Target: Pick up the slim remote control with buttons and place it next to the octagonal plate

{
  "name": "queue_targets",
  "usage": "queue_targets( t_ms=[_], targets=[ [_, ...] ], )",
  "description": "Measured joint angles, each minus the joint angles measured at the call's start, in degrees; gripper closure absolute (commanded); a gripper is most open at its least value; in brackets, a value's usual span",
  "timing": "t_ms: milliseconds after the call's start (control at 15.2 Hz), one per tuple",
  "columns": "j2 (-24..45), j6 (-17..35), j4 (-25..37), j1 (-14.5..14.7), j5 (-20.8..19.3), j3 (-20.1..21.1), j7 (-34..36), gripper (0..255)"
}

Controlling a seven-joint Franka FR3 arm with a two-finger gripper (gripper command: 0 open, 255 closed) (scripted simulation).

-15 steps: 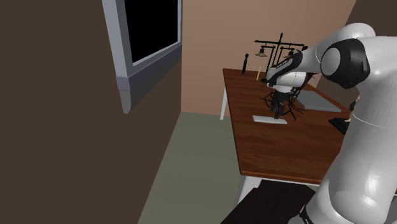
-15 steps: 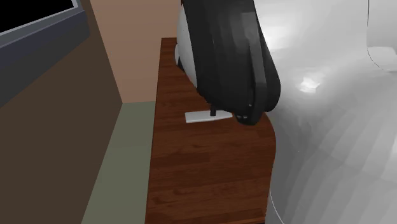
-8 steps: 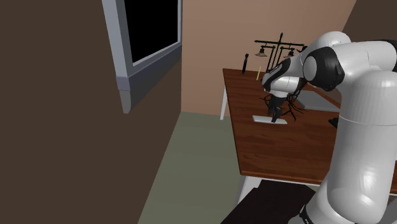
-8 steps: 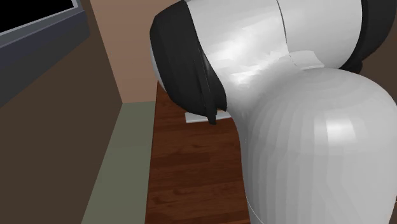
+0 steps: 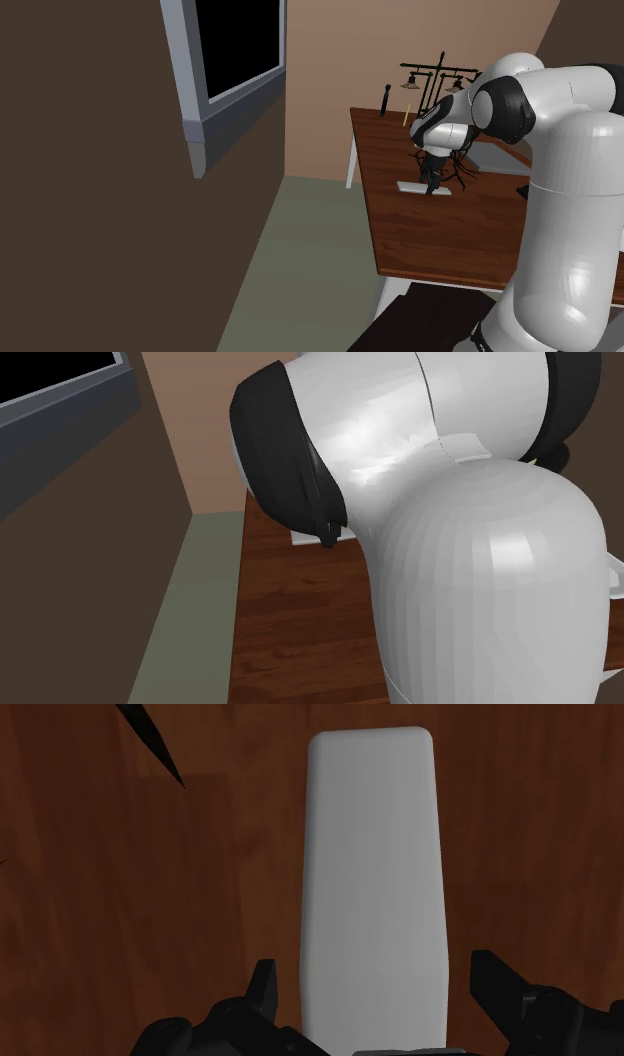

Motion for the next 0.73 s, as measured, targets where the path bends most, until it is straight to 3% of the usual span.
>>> queue_targets(
  t_ms=[66, 726],
  targets=[
    [0.00, 0.00, 0.00, 0.00, 0.00, 0.00, 0.00, 255],
    [0.00, 0.00, 0.00, 0.00, 0.00, 0.00, 0.00, 255]
  ],
)
